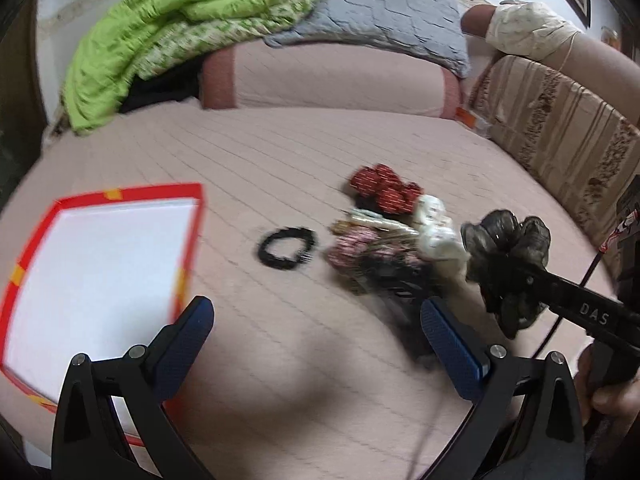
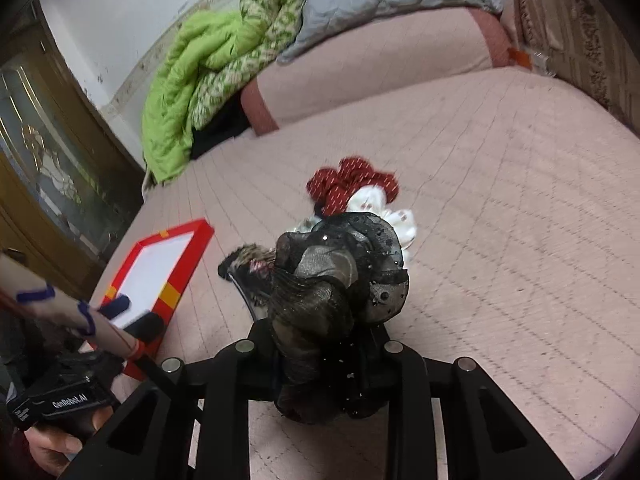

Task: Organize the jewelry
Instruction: 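Carry the black sheer scrunchie with the right gripper while the left gripper grasps the black claw clip, then lower the sheer scrunchie into the tray and open the right gripper while the left carries the clip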

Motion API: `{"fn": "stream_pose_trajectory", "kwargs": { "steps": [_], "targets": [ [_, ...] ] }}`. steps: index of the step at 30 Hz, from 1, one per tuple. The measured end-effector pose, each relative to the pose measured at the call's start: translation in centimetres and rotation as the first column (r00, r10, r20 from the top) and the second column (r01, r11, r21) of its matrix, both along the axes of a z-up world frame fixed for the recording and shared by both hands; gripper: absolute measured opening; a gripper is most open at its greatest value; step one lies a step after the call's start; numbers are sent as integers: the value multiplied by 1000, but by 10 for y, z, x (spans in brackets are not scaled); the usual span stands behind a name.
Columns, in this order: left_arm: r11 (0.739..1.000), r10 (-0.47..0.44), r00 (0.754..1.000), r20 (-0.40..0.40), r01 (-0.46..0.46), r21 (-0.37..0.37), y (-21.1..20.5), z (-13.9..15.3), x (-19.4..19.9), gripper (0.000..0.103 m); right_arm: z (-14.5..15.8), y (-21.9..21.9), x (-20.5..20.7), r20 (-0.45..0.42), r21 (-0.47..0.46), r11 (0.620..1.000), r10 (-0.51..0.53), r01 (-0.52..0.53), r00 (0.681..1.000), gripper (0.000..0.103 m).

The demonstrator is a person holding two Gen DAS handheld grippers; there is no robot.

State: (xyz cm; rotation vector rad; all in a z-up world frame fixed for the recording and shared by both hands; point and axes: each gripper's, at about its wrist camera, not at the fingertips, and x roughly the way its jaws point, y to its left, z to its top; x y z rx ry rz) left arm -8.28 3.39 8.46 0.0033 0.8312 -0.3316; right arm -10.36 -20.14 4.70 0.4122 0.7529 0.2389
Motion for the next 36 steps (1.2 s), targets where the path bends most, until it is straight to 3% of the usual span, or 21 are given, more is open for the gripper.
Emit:
{"fn": "stream_pose_trajectory", "kwargs": {
  "steps": [4, 8, 14, 22, 25, 29, 36],
  "targets": [
    [997, -38, 995, -92, 32, -68, -19, -10, 6, 103, 6, -17, -8, 21, 14, 997, -75, 75, 997, 29],
    [996, -12, 985, -173, -2, -84, -28, -28, 13, 88, 6, -24, -8, 13, 38, 996, -83, 83, 996, 29],
    [996, 12, 979, -202, -29, -82, -40, -40, 22, 85, 8, -23, -10, 27, 33, 997, -69, 68, 997, 29],
    [999, 21, 979, -204, -27, -26, -66, -54, 31, 85, 7, -27, -10, 24, 49, 996, -73, 72, 997, 29],
    [999, 36, 982, -186, -36, 0, -62, -59, 32, 69, 7, -26, -10, 25, 49, 996, -70, 68, 997, 30],
    [999, 4, 984, -180, -11, -42, -48, -56, 29, 37, 7, -25, -10, 24, 50, 997, -68, 67, 997, 30],
    [994, -75, 982, -175, 60, -91, -21, -50, 4, 32, 10, -18, -9, 34, 40, 998, -48, 46, 998, 30]
  ]
}}
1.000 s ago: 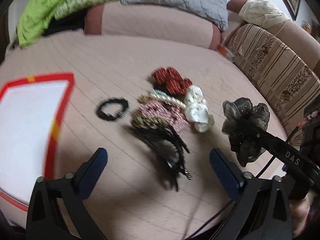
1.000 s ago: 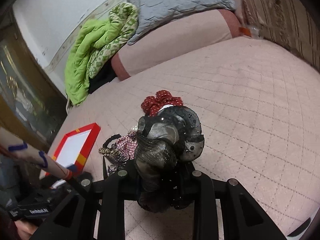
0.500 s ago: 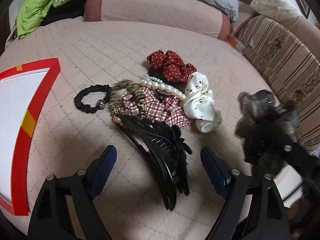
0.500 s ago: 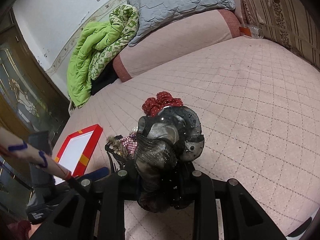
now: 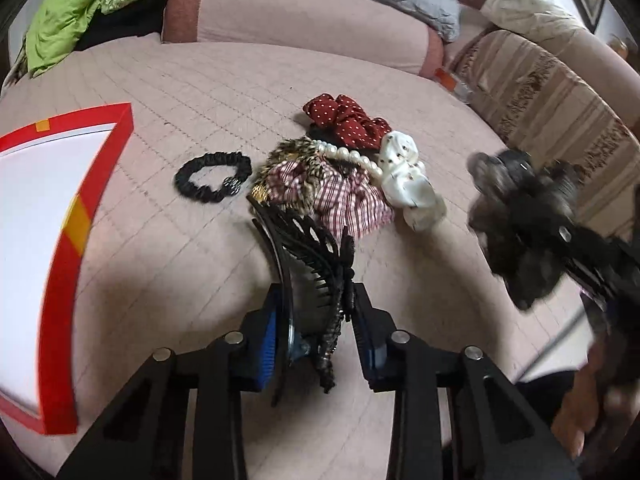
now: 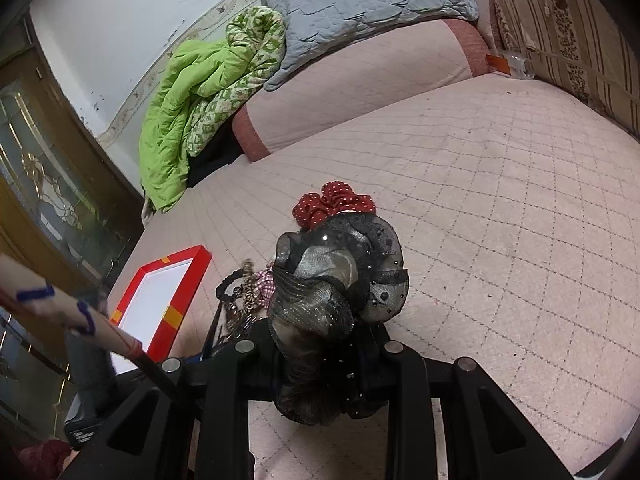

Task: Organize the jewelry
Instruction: 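Lower the sheer scrunchie into the tray and open the right gripper while the left carries the clip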

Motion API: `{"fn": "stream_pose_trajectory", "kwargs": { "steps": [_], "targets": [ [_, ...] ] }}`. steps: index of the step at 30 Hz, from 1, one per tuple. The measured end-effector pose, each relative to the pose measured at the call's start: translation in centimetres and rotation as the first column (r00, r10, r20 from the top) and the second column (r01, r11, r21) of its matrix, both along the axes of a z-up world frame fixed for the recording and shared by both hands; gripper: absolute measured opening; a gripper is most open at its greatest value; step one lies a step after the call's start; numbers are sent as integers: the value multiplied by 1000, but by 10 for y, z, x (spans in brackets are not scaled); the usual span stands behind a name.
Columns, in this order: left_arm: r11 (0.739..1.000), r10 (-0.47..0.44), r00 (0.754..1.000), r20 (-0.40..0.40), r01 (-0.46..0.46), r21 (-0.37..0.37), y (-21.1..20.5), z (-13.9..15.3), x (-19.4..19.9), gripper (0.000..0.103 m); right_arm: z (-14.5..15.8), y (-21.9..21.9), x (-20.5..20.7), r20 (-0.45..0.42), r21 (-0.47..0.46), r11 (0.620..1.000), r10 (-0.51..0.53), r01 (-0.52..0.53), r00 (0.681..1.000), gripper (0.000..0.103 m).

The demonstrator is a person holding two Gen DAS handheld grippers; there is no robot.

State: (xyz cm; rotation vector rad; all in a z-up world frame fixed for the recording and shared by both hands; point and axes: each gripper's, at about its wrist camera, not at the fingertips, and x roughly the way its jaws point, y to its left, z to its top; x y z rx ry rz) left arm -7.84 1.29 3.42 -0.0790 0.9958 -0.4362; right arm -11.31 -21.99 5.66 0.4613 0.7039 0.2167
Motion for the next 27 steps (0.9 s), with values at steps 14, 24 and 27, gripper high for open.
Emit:
{"fn": "stream_pose_trajectory", "kwargs": {
  "steps": [14, 24, 27],
  "targets": [
    [1000, 6, 988, 154, -6, -1, 25, 35, -22, 32, 8, 27, 1, 49, -78, 994, 78, -74, 996, 30],
    [998, 64, 979, 194, -63, -8, 52, 48, -19, 32, 13, 50, 1, 76, -100, 980, 177, -169, 981, 30],
    [995, 96, 975, 203, -97, -7, 64, 51, -15, 32, 13, 62, 3, 76, -107, 974, 209, -201, 975, 30]
  ]
}}
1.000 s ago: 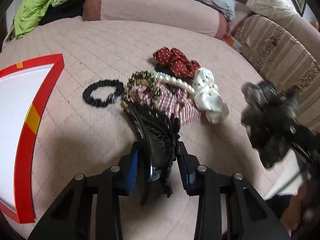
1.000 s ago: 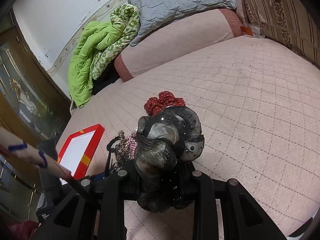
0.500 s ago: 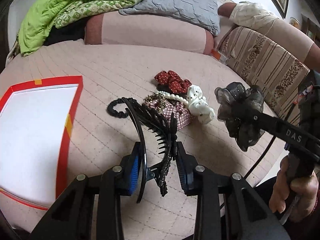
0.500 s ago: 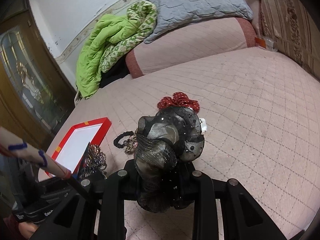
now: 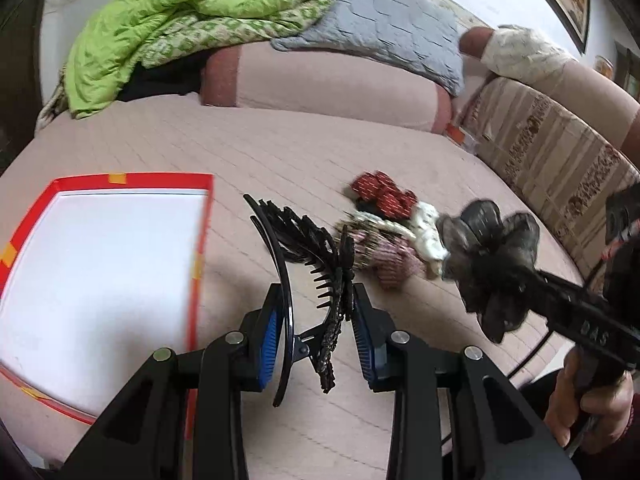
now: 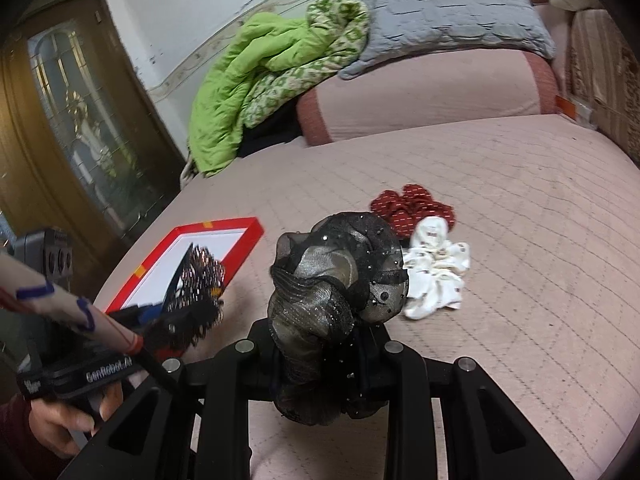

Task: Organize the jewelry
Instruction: 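Lower the sheer scrunchie into the tray and open the right gripper while the left carries the clip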

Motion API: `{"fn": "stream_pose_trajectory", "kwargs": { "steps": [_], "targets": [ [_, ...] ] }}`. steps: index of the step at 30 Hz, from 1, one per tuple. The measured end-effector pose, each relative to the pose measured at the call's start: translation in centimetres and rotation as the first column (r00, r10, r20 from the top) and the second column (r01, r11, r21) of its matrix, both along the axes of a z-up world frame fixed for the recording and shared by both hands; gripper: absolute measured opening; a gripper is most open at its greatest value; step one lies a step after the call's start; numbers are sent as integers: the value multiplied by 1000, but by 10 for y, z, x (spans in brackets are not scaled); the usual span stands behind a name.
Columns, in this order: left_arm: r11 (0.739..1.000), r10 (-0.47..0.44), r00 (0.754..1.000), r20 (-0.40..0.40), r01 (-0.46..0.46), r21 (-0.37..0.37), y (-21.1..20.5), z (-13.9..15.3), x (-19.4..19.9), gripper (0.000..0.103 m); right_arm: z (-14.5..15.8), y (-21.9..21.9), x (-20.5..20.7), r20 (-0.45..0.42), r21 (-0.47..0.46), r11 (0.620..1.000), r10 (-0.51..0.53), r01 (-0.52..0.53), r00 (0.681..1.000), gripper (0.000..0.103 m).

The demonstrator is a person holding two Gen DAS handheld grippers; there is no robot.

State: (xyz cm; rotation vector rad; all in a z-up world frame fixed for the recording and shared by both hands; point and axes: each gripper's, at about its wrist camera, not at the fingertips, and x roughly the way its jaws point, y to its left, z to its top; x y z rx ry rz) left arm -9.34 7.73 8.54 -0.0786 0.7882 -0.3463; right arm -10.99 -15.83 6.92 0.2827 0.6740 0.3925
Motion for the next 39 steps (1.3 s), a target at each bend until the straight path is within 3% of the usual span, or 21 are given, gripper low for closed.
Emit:
{"fn": "stream_pose_trajectory", "kwargs": {
  "steps": [10, 18, 21, 30, 39],
  "targets": [
    [989, 144, 989, 13, -144, -16, 77, 13, 25, 32, 7, 47, 12, -26, 22, 992, 122, -122, 992, 30],
    [960, 278, 960, 9, -278, -20, 154, 19, 70, 32, 22, 114, 41, -42, 44, 974, 223, -221, 974, 31],
    [948, 314, 949, -28, -315, -38, 176, 12, 95, 32, 25, 143, 55, -53, 37, 968, 251, -250, 966, 31],
    [940, 340, 935, -100, -341, 6, 211, -24, 153, 32, 18, 217, 119, -104, 0, 959, 281, -282, 954, 32],
    [944, 326, 932, -159, -330, 5, 226, -42, 176, 32, -12, 256, 175, -191, -24, 955, 285, -295, 939, 32]
  ]
}}
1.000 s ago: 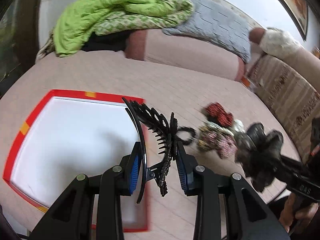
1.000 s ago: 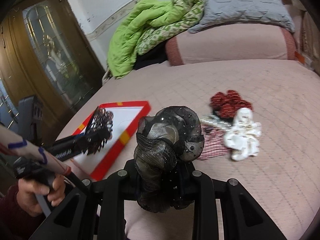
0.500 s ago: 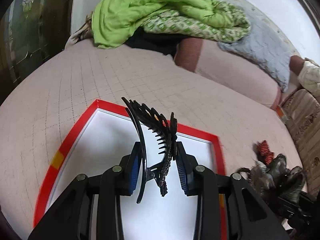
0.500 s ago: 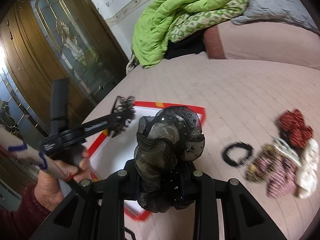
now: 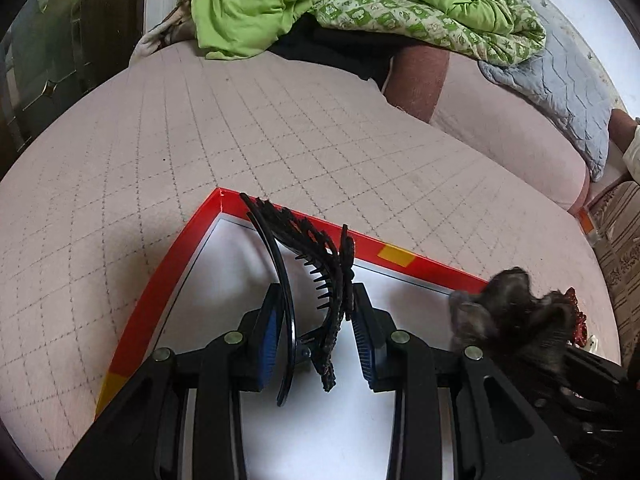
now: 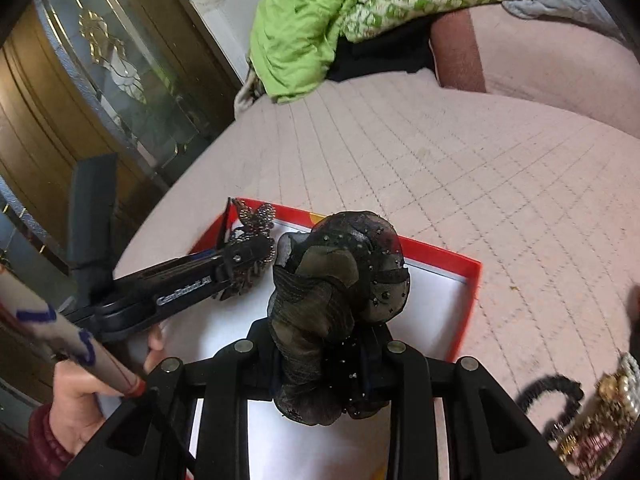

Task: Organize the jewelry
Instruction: 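Lower the sheer scrunchie into the tray and open the right gripper while the left carries the clip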

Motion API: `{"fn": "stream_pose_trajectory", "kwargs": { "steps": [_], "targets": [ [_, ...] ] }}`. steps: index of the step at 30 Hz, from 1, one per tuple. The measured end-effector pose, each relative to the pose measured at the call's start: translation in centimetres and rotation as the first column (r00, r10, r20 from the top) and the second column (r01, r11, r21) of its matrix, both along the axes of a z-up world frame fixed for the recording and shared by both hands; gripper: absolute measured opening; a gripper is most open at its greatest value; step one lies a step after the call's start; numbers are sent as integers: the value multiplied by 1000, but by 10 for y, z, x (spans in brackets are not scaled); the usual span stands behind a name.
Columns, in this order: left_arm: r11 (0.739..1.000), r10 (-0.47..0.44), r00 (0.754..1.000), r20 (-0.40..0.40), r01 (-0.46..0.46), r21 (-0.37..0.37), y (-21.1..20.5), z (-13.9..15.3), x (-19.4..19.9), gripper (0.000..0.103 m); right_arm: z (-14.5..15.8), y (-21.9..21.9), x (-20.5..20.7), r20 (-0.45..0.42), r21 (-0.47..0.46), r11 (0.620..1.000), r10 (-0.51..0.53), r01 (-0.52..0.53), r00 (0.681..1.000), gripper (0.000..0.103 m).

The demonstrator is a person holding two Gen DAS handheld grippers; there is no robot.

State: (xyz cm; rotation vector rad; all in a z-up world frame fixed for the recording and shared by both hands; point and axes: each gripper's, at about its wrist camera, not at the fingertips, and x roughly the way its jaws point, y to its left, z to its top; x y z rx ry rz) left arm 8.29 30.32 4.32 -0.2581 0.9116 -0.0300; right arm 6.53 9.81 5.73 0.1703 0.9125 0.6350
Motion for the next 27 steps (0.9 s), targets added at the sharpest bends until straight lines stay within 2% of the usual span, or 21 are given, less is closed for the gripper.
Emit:
{"fn": "stream_pose_trajectory", "kwargs": {
  "steps": [9, 11, 14, 21, 27],
  "targets": [
    [1000, 4, 1000, -8, -4, -5, 3, -7, 6, 35, -12, 9, 15, -16, -62, 998, -17, 16, 1000, 36],
    [1000, 3, 1000, -12, -3, 4, 2, -7, 6, 42, -15, 8, 19, -17, -72, 997, -23, 22, 1000, 39],
    [1000, 17, 1000, -5, -17, 11, 4, -6, 4, 51, -16, 6, 19, -19, -76, 997, -34, 32, 999, 49],
    [1000, 22, 1000, 17, -22, -2, 3, 0, 0, 51, -5, 1, 9, 14, -72, 997, -19, 20, 1000, 63],
    [999, 41, 997, 63, -39, -25, 5, 9, -6, 52, 6, -4, 2, 39, -48, 999, -11, 13, 999, 64]
  ]
}}
